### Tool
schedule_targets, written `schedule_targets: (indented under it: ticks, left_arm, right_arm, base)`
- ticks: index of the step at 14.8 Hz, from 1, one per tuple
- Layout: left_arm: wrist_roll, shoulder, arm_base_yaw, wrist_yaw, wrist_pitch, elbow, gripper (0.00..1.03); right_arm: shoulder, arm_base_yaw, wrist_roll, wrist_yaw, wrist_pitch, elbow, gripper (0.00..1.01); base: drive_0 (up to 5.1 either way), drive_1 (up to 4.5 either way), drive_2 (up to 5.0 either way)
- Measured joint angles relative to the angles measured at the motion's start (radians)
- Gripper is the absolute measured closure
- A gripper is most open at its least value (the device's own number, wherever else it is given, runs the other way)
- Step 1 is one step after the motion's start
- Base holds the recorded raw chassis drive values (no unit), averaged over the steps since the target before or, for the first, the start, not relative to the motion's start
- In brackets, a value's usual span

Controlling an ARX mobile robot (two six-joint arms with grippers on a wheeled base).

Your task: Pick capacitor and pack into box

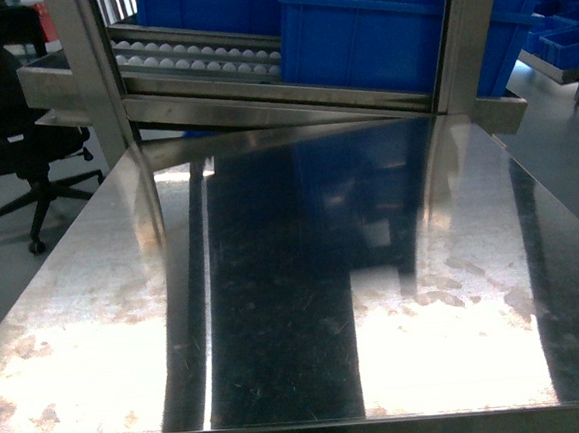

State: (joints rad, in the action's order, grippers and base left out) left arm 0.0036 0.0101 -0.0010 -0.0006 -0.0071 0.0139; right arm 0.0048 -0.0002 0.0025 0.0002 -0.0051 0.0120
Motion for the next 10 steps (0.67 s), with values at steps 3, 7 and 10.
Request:
schedule_targets:
  ticks: [3, 7, 10]
  left_arm:
    - [0.0, 0.0, 0.0, 0.0, 0.0, 0.0, 0.59]
    - [0.0, 0.0, 0.0, 0.0, 0.004, 0.0, 0.59]
    - [0.0, 0.0, 0.0, 0.0, 0.003, 0.0, 0.59]
  right_arm:
    - [0.0, 0.0, 0.0, 0.0, 0.0, 0.0, 0.03]
    - [0.0, 0.0, 0.0, 0.0, 0.003, 0.0, 0.03]
    - [0.0, 0.0, 0.0, 0.0, 0.003, 0.0, 0.03]
  base:
    - [0.0, 0.0, 0.0]
    - [0.0, 0.0, 0.0]
    - [0.0, 0.0, 0.0]
